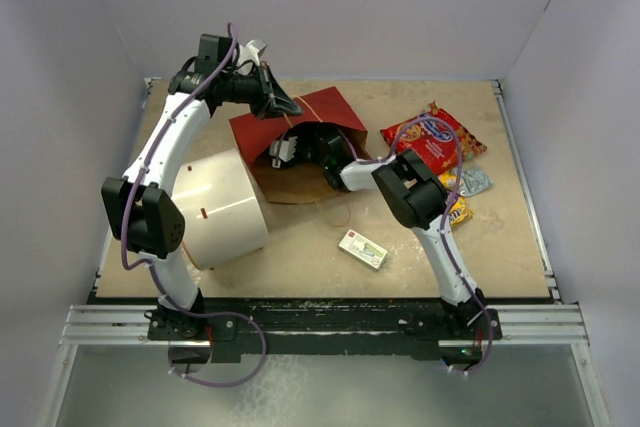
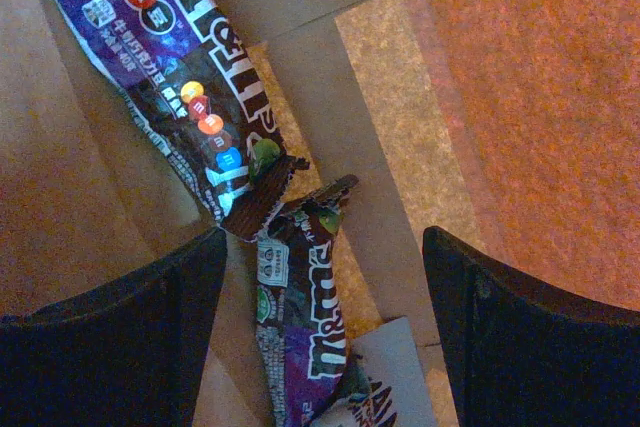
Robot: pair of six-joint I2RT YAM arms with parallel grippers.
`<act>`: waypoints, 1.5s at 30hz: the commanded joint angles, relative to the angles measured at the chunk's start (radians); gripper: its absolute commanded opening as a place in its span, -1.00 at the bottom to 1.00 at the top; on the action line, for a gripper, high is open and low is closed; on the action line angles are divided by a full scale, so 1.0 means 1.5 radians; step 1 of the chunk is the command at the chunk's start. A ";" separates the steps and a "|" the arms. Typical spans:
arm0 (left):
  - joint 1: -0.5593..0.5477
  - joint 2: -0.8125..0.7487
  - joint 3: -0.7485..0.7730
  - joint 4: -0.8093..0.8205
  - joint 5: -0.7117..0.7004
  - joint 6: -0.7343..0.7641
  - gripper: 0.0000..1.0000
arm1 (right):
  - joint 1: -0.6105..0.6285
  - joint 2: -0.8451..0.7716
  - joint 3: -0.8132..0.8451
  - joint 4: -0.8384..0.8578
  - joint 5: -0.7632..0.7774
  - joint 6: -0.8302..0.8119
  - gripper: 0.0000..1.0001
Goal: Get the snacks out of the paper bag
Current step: Take out the snack from the paper bag.
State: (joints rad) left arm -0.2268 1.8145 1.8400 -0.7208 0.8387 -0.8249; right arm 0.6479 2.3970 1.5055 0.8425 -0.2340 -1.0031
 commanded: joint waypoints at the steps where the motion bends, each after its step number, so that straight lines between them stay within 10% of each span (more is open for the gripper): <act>1: -0.002 -0.031 0.001 -0.001 0.001 0.024 -1.00 | -0.006 0.020 0.069 0.016 0.026 -0.023 0.59; 23: -0.002 -0.043 -0.015 0.017 0.000 0.014 -1.00 | -0.013 -0.018 0.061 -0.055 0.032 -0.007 -0.78; 45: -0.001 -0.011 -0.035 0.179 0.024 -0.084 -1.00 | 0.054 -0.450 -0.378 -0.052 -0.091 0.297 -0.89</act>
State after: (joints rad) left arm -0.2276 1.8061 1.8030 -0.5652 0.8501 -0.8982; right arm 0.7372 1.8305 0.9897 0.7387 -0.3096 -0.7136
